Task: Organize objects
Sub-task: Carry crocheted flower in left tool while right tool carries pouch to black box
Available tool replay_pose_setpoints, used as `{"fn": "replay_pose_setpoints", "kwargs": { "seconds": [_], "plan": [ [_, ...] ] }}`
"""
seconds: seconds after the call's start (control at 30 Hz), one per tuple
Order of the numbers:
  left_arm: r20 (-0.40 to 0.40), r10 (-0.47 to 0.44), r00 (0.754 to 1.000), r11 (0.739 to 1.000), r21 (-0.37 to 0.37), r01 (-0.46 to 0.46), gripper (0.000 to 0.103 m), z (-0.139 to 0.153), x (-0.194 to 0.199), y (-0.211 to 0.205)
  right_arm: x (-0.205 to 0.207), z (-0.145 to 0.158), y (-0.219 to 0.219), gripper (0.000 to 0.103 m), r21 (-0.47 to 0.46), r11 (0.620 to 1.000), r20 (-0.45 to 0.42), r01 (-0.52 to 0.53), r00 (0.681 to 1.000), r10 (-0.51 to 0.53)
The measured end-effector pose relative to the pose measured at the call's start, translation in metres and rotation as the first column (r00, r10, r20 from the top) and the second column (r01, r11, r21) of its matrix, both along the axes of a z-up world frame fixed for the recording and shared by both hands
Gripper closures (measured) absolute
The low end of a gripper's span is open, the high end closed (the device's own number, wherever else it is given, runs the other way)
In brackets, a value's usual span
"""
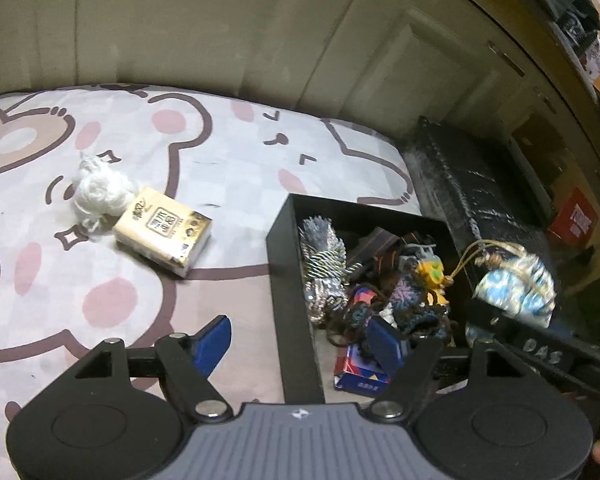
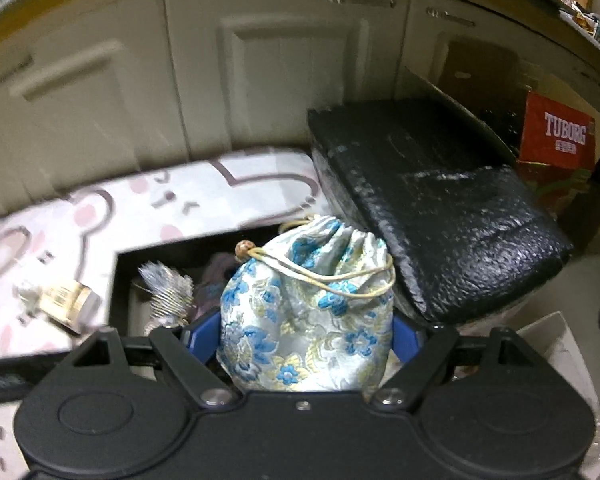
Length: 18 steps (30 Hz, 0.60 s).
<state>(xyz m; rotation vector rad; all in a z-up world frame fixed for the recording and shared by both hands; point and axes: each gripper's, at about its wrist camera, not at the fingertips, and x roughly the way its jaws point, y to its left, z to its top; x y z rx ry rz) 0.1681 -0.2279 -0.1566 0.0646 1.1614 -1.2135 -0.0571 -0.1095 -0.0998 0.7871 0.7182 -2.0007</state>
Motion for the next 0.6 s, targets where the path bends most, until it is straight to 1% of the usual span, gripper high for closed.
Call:
{"fn": "replay_pose_setpoints", "kwargs": {
  "seconds": [0.07,0.17,0.33,0.4,0.47,0.53,0.6],
  "plan": [
    [-0.003,0.005,1.000,1.000,0.001,-0.005,0.028,0.000,0.002,0.001,-0.002,-0.008,-0.003,0.018,0.020,1.000,0.004,0.006,1.000,-0.006],
    [0.003,0.006,1.000,1.000,0.005,-0.007,0.028,0.000,0.004,0.003,0.000,-0.017,-0.009,0.018,0.053,0.999,-0.012,-0.003,1.000,0.003],
    [0.004,0.019,1.000,1.000,0.010,-0.019,0.028,-0.002,0.009,0.003,0.011,-0.024,-0.017,0.018,0.081,0.994,-0.013,-0.067,0.998,0.068],
    [0.002,0.021,1.000,1.000,0.009,-0.021,0.028,-0.002,0.010,0.004,0.013,-0.015,-0.015,0.018,0.050,0.998,-0.050,-0.048,0.997,0.050],
    [0.003,0.022,1.000,1.000,0.006,-0.022,0.028,-0.001,0.012,0.005,0.011,0.002,-0.010,0.018,-0.025,0.999,-0.058,-0.025,0.998,0.023],
    [0.005,0.026,1.000,1.000,0.001,-0.026,0.028,0.000,0.015,0.006,0.010,0.017,-0.004,0.018,-0.091,0.995,-0.014,-0.027,1.000,0.025],
    [0.003,0.031,1.000,1.000,-0.002,-0.031,0.028,0.001,0.017,0.006,0.008,0.025,-0.001,0.018,-0.123,0.992,0.067,-0.041,0.997,0.049]
  ]
}}
